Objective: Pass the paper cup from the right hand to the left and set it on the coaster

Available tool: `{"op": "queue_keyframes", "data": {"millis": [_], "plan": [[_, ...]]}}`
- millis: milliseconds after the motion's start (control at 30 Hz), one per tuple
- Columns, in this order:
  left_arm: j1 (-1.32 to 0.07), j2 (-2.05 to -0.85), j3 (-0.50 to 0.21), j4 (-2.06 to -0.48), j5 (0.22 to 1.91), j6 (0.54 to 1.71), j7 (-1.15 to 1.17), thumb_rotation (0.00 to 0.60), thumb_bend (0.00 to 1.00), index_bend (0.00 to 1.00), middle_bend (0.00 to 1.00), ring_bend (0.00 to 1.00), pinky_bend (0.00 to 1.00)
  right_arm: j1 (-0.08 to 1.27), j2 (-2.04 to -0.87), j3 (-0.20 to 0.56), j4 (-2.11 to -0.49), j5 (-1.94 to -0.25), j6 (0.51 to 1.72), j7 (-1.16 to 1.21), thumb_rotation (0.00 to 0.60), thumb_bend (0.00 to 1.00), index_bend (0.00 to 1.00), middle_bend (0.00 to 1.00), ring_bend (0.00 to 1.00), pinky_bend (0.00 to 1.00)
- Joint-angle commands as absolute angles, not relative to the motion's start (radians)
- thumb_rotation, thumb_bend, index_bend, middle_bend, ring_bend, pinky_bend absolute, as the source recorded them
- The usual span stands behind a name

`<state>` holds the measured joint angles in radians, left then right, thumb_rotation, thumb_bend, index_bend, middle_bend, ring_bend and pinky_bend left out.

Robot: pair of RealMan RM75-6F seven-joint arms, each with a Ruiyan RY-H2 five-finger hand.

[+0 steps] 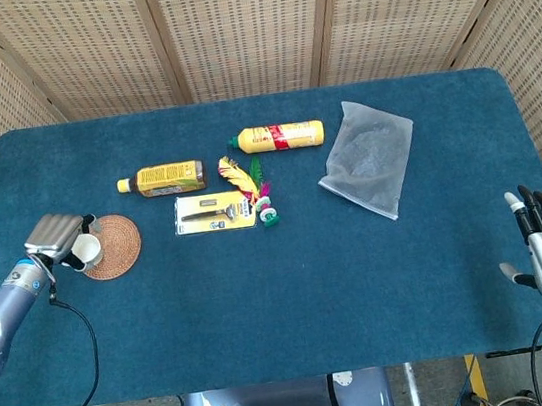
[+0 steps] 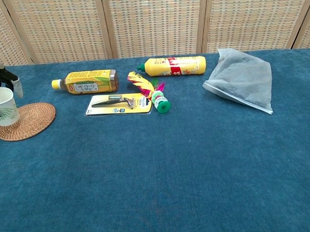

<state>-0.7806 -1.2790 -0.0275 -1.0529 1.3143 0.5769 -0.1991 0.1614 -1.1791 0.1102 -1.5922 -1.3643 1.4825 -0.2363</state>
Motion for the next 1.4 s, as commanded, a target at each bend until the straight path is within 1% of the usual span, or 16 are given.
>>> {"op": "queue_keyframes", "data": {"millis": [33, 167, 467, 600, 733, 900, 967, 1033, 1100, 1200, 1267, 1333, 1400], "plan": [[-0.784, -1.316, -0.028, -1.001, 1.316, 0.547, -0.237, 0.6, 0.0, 0.37, 0.46, 0.51, 0.47, 0.161, -1.18, 0.111, -1.591, -1.365, 1.482, -0.238, 0.6, 0.0, 0.01, 0.0, 0.0, 0.0], [-0.794, -1.353, -0.038, -0.94, 1.316, 0.531, -0.262, 0.6, 0.0, 0.37, 0.46, 0.5, 0.47, 0.161, -1.182, 0.112, -1.59, -1.364, 1.477, -0.239, 0.6, 0.0, 0.01, 0.0, 0.0, 0.0], [-0.802, -1.387, -0.052, -0.873, 1.339, 0.542, -0.314, 0.6, 0.0, 0.37, 0.45, 0.5, 0.47, 0.158, -1.184, 0.116, -1.589, -1.363, 1.47, -0.239, 0.6, 0.0, 0.02, 0.0, 0.0, 0.0], [-0.802, -1.402, -0.056, -0.859, 1.341, 0.543, -0.333, 0.6, 0.0, 0.37, 0.44, 0.49, 0.47, 0.158, -1.184, 0.117, -1.591, -1.365, 1.469, -0.24, 0.6, 0.0, 0.02, 0.0, 0.0, 0.0], [-0.799, -1.42, -0.06, -0.844, 1.358, 0.564, -0.374, 0.6, 0.0, 0.35, 0.4, 0.48, 0.47, 0.156, -1.182, 0.12, -1.592, -1.364, 1.468, -0.238, 0.6, 0.0, 0.02, 0.0, 0.0, 0.0], [-0.802, -1.428, -0.06, -0.844, 1.381, 0.572, -0.433, 0.6, 0.0, 0.34, 0.39, 0.47, 0.47, 0.153, -1.179, 0.123, -1.597, -1.371, 1.475, -0.236, 0.6, 0.0, 0.02, 0.0, 0.0, 0.0], [-0.803, -1.427, -0.054, -0.849, 1.392, 0.572, -0.445, 0.6, 0.0, 0.33, 0.36, 0.43, 0.46, 0.15, -1.178, 0.124, -1.599, -1.372, 1.477, -0.234, 0.6, 0.0, 0.02, 0.0, 0.0, 0.0], [-0.803, -1.421, -0.048, -0.86, 1.403, 0.574, -0.457, 0.6, 0.0, 0.28, 0.3, 0.35, 0.42, 0.149, -1.176, 0.125, -1.601, -1.374, 1.479, -0.231, 0.6, 0.0, 0.02, 0.0, 0.0, 0.0], [-0.804, -1.415, -0.043, -0.865, 1.409, 0.572, -0.461, 0.6, 0.0, 0.23, 0.25, 0.31, 0.38, 0.148, -1.175, 0.125, -1.602, -1.375, 1.479, -0.23, 0.6, 0.0, 0.02, 0.0, 0.0, 0.0], [-0.805, -1.402, -0.035, -0.874, 1.416, 0.567, -0.455, 0.6, 0.0, 0.18, 0.2, 0.27, 0.34, 0.147, -1.173, 0.127, -1.603, -1.378, 1.481, -0.227, 0.6, 0.0, 0.02, 0.0, 0.0, 0.0], [-0.803, -1.39, -0.033, -0.889, 1.419, 0.572, -0.457, 0.6, 0.0, 0.09, 0.14, 0.2, 0.29, 0.146, -1.173, 0.127, -1.604, -1.379, 1.481, -0.226, 0.6, 0.0, 0.02, 0.0, 0.0, 0.0], [-0.792, -1.367, -0.037, -0.912, 1.425, 0.605, -0.466, 0.6, 0.0, 0.01, 0.04, 0.08, 0.21, 0.145, -1.171, 0.128, -1.606, -1.381, 1.482, -0.224, 0.6, 0.0, 0.02, 0.0, 0.0, 0.0], [-0.783, -1.349, -0.039, -0.929, 1.43, 0.633, -0.476, 0.6, 0.0, 0.0, 0.0, 0.01, 0.14, 0.144, -1.171, 0.128, -1.607, -1.382, 1.482, -0.223, 0.6, 0.0, 0.02, 0.0, 0.0, 0.0]]}}
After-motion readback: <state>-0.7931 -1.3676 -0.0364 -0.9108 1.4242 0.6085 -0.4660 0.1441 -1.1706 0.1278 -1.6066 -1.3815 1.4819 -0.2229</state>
